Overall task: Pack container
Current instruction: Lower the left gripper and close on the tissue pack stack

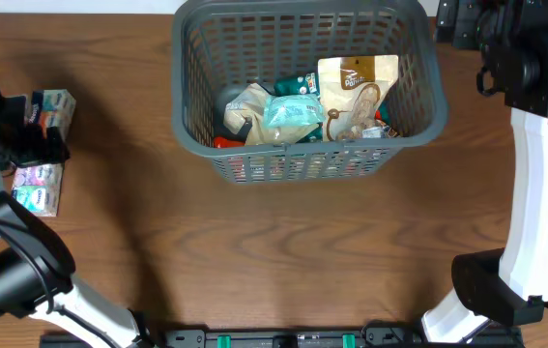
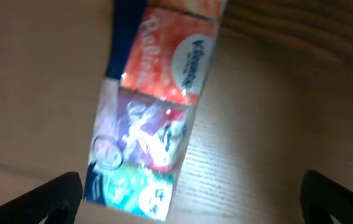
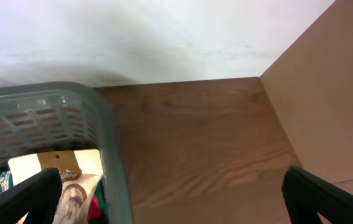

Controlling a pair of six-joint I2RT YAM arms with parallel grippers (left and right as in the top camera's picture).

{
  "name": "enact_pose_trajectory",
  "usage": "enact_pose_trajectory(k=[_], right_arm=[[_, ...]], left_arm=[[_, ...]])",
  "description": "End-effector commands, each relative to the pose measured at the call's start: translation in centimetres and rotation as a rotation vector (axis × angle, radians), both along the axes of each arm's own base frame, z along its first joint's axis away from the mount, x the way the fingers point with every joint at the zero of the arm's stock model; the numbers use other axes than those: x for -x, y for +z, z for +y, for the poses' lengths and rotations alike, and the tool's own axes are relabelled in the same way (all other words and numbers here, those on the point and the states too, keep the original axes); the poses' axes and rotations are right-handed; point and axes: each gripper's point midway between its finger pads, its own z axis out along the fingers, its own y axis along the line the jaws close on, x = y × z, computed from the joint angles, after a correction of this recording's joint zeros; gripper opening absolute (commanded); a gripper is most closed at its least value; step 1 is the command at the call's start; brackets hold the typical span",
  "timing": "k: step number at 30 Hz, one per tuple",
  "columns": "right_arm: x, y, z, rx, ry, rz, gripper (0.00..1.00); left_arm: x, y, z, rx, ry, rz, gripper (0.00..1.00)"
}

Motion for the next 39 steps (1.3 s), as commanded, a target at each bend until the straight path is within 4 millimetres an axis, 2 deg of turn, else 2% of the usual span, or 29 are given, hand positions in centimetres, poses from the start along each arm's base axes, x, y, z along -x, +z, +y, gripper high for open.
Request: enact_pose_trajectory(k=[1,11,21,26,29,30,31,32,33,34,39], right_arm=[[0.7,1.0,-0.6,0.01,-0.015,-0.025,0.99],[0.7,1.0,-0.6,0.01,-0.015,-0.025,0.99],[0.7,1.0,-0.6,0.01,-0.015,-0.025,0.99],[0.7,1.0,-0.6,0.01,-0.015,-0.025,0.99],[0.7,1.0,-0.6,0.01,-0.015,-0.025,0.99],[0.7,1.0,-0.6,0.01,-0.015,-0.025,0.99],[0.7,1.0,-0.6,0.01,-0.015,-0.025,0.99],[0.7,1.0,-0.6,0.01,-0.015,-0.025,0.99],[0.7,1.0,-0.6,0.01,-0.015,-0.025,0.99],[0.7,1.0,-0.6,0.01,-0.015,-0.025,0.99],[0.7,1.0,-0.6,0.01,-0.016,-0.025,0.99]], left_arm=[[-0.7,-1.1,-0.2,0.014,-0.107,-0.001,0.99],[-2.7,-3.3,2.1,-0.065,-0.13,-0.026,0.99],[-0.8,-8.5,3.3,-0.012,-0.09,0.09,0.99],[-0.3,-10.7,3.2,0.029,-0.079,0.125,0.99],[-0.3,-12.0,2.5,0.077,-0.069,0.131,1.0],[-0.3,-12.3,2.1,0.099,-0.071,0.126,0.8],[-0.3,-12.3,1.9,0.11,-0.072,0.126,0.52],[-0.2,-12.3,1.7,0.117,-0.073,0.128,0.43],[-0.2,-12.3,1.7,0.121,-0.073,0.127,0.21],[-0.2,-12.3,1.6,0.123,-0.072,0.129,0.06],[0.5,-12.3,1.1,0.146,-0.072,0.158,0.06]])
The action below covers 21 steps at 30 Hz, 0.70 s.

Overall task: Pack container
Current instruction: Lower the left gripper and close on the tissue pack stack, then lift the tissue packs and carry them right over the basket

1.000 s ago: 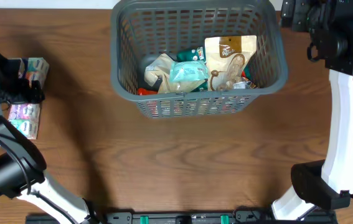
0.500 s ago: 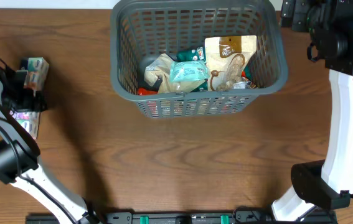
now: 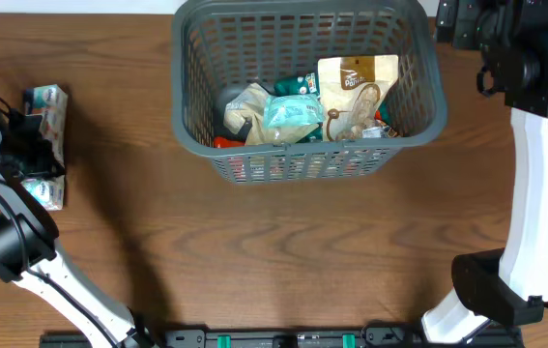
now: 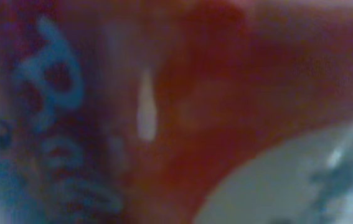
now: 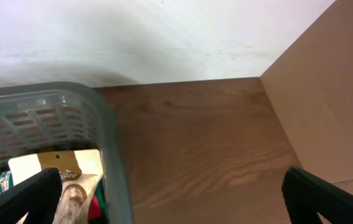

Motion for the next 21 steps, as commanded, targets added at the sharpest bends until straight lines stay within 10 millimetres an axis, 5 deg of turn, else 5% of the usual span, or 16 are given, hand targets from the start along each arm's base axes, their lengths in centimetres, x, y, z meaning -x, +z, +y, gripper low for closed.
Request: enact_pose_trajectory(k=[1,6,9,15,21], right_arm=[[0.7,1.0,-0.6,0.01,-0.015,-0.025,0.99],[0.7,1.0,-0.6,0.01,-0.016,-0.025,0.99],[0.7,1.0,-0.6,0.01,-0.015,-0.025,0.99],[0.7,1.0,-0.6,0.01,-0.016,-0.025,0.99],[0.7,1.0,-0.6,0.01,-0.015,-0.025,0.99]], left_arm=[[1.6,-2.9,-1.4,0.077,0.009,0.082,0.06],[1.3,-1.2,-1.8,0.081,0.004,0.06,0.06],[0.2,1.4,-1.2,0.043,0.009,-0.003,0.05],[-2.5,10.3,-0.2,-0.062,0.014,-0.213,0.06],[-4.7,20.5,-2.3,-0.098,-0.022,-0.475,0.06]])
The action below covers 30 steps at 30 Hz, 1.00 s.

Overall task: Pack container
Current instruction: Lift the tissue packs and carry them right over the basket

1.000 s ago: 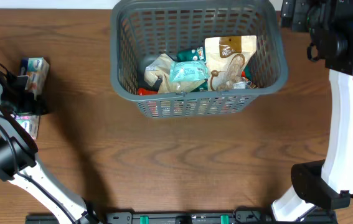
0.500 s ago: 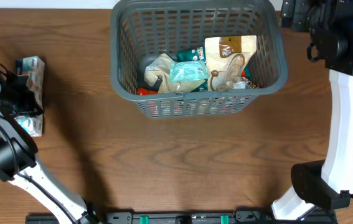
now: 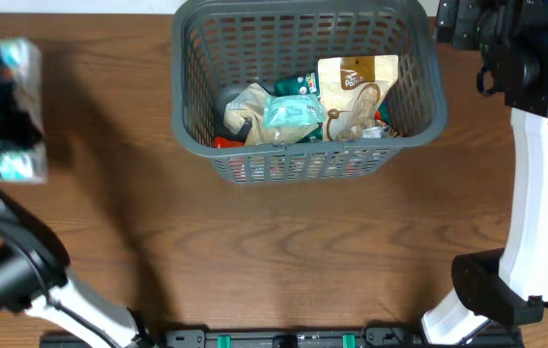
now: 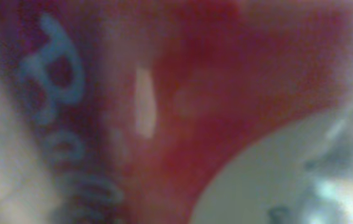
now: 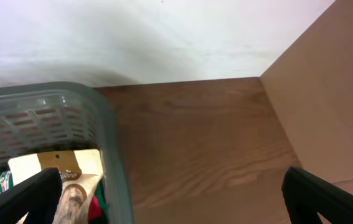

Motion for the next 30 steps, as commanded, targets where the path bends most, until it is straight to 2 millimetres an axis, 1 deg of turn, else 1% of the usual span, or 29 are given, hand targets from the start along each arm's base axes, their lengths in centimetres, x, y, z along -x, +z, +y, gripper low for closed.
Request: enact_pose_trajectory(k=[1,2,5,6,7,9,12,14,16,18,21,25,30], right_arm=[[0.7,1.0,-0.6,0.01,-0.016,-0.025,0.99],[0.7,1.0,-0.6,0.01,-0.016,-0.025,0.99],[0.7,1.0,-0.6,0.01,-0.016,-0.025,0.99],[0.7,1.0,-0.6,0.01,-0.016,-0.025,0.99],[0.7,1.0,-0.6,0.01,-0.016,-0.025,0.99],[0.7,1.0,-0.6,0.01,-0.016,-0.025,0.99],[0.7,1.0,-0.6,0.01,-0.016,-0.025,0.99],[0.7,1.0,-0.6,0.01,-0.016,-0.026,0.99],[0.7,1.0,-0.6,0.01,-0.016,-0.026,0.99],[0.7,1.0,-0.6,0.01,-0.016,-0.025,0.99],[0.7,1.0,-0.6,0.01,-0.016,-0.025,0.99],[0.7,1.0,-0.6,0.01,-0.016,-0.025,0.99],[0.7,1.0,-0.6,0.01,-0.016,-0.025,0.99]], left_arm=[[-1.9,8.9,-2.3,-0.024,-0.04,-0.229,0.06],[-2.1,11.1,-3.2,-0.032,-0.062,-0.28,0.05],[-2.6,15.9,-5.8,-0.052,-0.129,-0.397,0.06],[-2.7,17.9,-7.1,-0.059,-0.162,-0.446,0.06],[-2.8,19.2,-7.9,-0.063,-0.185,-0.477,0.06],[-3.0,22.5,-10.5,-0.072,-0.251,-0.557,0.06],[-3.2,26.2,-14.0,-0.082,-0.336,-0.645,0.06],[-3.5,28.0,-16.2,-0.087,-0.389,-0.687,0.06],[-3.8,29.0,-18.1,-0.084,-0.432,-0.713,0.06],[-4.3,29.6,-19.5,-0.076,-0.462,-0.731,0.06],[-5.4,29.8,-20.9,-0.061,-0.488,-0.75,0.06],[-7.1,29.2,-22.6,-0.013,-0.505,-0.745,0.06],[-8.7,27.7,-25.7,0.046,-0.585,-0.734,0.06]])
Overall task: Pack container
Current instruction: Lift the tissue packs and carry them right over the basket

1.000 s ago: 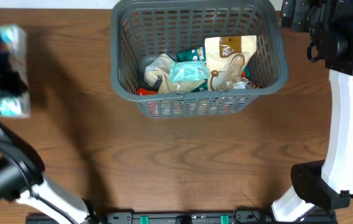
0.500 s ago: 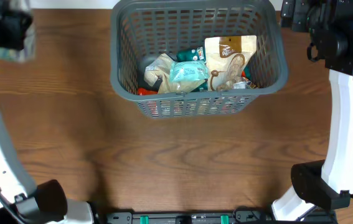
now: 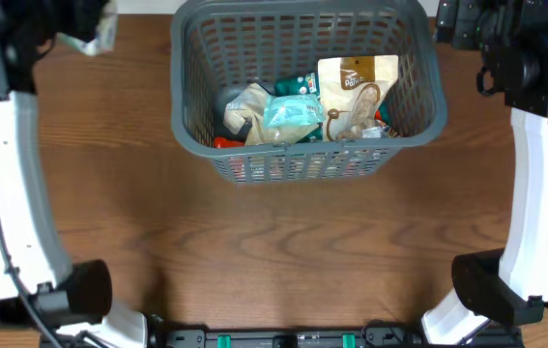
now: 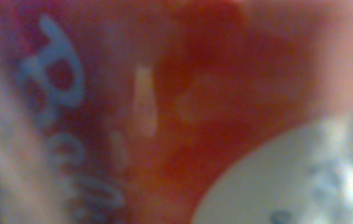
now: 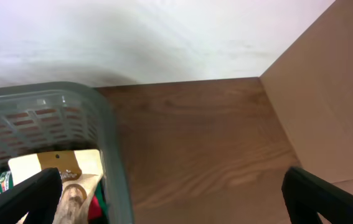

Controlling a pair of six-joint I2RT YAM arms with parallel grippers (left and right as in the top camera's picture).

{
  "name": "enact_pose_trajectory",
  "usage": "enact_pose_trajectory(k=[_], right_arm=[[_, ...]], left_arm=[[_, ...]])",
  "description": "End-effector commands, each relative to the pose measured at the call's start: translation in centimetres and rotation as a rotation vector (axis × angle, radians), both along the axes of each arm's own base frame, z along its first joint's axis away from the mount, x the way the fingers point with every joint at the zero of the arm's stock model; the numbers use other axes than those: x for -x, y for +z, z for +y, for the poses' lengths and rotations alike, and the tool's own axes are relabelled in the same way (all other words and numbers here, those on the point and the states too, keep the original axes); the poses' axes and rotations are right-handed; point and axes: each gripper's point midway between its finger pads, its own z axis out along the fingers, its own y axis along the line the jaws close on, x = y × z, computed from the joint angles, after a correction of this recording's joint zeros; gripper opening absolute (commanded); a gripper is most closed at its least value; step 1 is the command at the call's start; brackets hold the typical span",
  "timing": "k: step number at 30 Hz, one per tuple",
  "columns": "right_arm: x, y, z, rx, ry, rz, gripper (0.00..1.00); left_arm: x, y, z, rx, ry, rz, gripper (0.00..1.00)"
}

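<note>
The tissue pack (image 3: 100, 31), red with blue lettering, hangs in the air at the far left, just outside the back-left corner of the grey basket (image 3: 187, 126). My left gripper (image 3: 72, 23) is shut on it. The pack (image 4: 182, 93) fills the left wrist view as a blur and hides the fingers. My right gripper (image 5: 173, 199) stands open and holds nothing, raised beside the basket's back-right corner (image 5: 108, 143).
The basket holds a tan pouch (image 3: 356, 92), a teal packet (image 3: 291, 116) and other wrapped goods. A white wall runs behind the table, and a light brown panel (image 5: 325, 93) stands at the right. My right arm's white body (image 3: 544, 193) rises along the right edge.
My left gripper has moved with the tissue pack from the far left edge of the table to the back, beside the basket's back-left corner. The right arm has not moved.
My left gripper was open above the tissue pack lying on the table at the far left. Then it was down on the pack, which filled its view. Then it held the pack off the table, and now holds it near the basket.
</note>
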Motion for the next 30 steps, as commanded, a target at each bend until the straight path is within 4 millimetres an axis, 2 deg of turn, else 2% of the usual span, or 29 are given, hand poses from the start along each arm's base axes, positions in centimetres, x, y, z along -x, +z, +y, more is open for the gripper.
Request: enact_pose_trajectory(k=[1,4,11,13,16,22,26,30], right_arm=[[0.7,1.0,-0.6,0.01,-0.015,-0.025,0.99],[0.7,1.0,-0.6,0.01,-0.015,-0.025,0.99],[0.7,1.0,-0.6,0.01,-0.015,-0.025,0.99],[0.7,1.0,-0.6,0.01,-0.016,-0.025,0.99],[0.7,1.0,-0.6,0.01,-0.015,-0.025,0.99],[0.7,1.0,-0.6,0.01,-0.015,-0.025,0.99],[0.7,1.0,-0.6,0.01,-0.015,-0.025,0.99],[0.7,1.0,-0.6,0.01,-0.015,-0.025,0.99]], left_arm=[[-1.0,0.2,-2.8,0.038,-0.073,-0.015,0.06],[-0.9,0.4,-5.6,0.029,-0.176,-0.042,0.06],[0.8,3.1,-12.7,0.12,-0.456,-0.141,0.06],[1.5,3.7,-14.3,0.137,-0.528,-0.161,0.06],[2.2,3.8,-15.6,0.146,-0.582,-0.166,0.06],[4.2,2.4,-17.8,0.127,-0.685,-0.121,0.06],[6.1,0.5,-19.5,0.075,-0.766,-0.066,0.06],[7.2,-1.5,-20.3,0.01,-0.78,0.005,0.06]])
